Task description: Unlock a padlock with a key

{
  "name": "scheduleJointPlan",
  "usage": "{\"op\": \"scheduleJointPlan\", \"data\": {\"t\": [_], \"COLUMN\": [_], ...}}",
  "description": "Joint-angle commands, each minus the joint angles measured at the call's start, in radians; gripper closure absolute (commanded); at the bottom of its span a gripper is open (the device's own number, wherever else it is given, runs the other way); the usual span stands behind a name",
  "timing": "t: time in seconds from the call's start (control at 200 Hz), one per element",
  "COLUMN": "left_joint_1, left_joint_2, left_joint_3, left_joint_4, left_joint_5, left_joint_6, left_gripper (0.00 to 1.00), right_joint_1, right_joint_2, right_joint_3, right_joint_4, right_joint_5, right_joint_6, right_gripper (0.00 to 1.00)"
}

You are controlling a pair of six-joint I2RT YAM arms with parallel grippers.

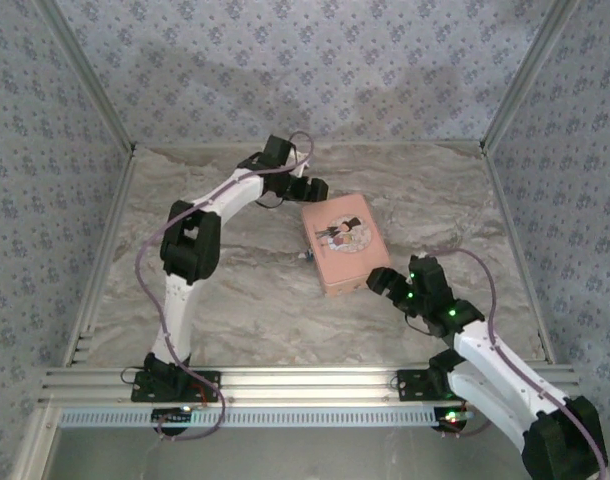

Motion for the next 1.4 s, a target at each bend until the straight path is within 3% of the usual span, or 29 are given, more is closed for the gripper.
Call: {"op": "scheduleJointPlan", "data": {"t": [0.0, 0.2, 0.66, 1.004, 1.394], "left_joint_1": [-0.007, -0.027, -0.030, -0.047, -0.088], "left_joint_2": [0.028, -0.041, -0.374, -0.600, -0.705], "left_joint_3": [0.081, 0.005, -0.512, -0.873, -1.037], "left_joint_4": [-0.143, -0.124, 0.155, 0.378, 0.512], "left_joint_5": [0.091, 0.123, 0.101, 0.018, -0.128], "left_joint_6": [0.051, 0.083, -0.006, -0.156, -0.291], "left_gripper": [0.27, 0.29, 0.30, 0.30, 0.28], "right_joint_1": [0.007, -0.002, -0.109, -0.117, -0.126], "right_joint_2": [0.043, 0.167, 0.418, 0.673, 0.847], "right_joint_3": [0.001, 0.052, 0.216, 0.426, 0.597], "right_joint_4": [0.065, 0.127, 0.232, 0.249, 0.202], "right_joint_5": [0.008, 0.010, -0.079, -0.148, -0.184], "right_joint_6": [0.025, 0.013, -0.043, -0.110, -0.164], "right_gripper": [0.11, 0.11, 0.14, 0.21, 0.22]}}
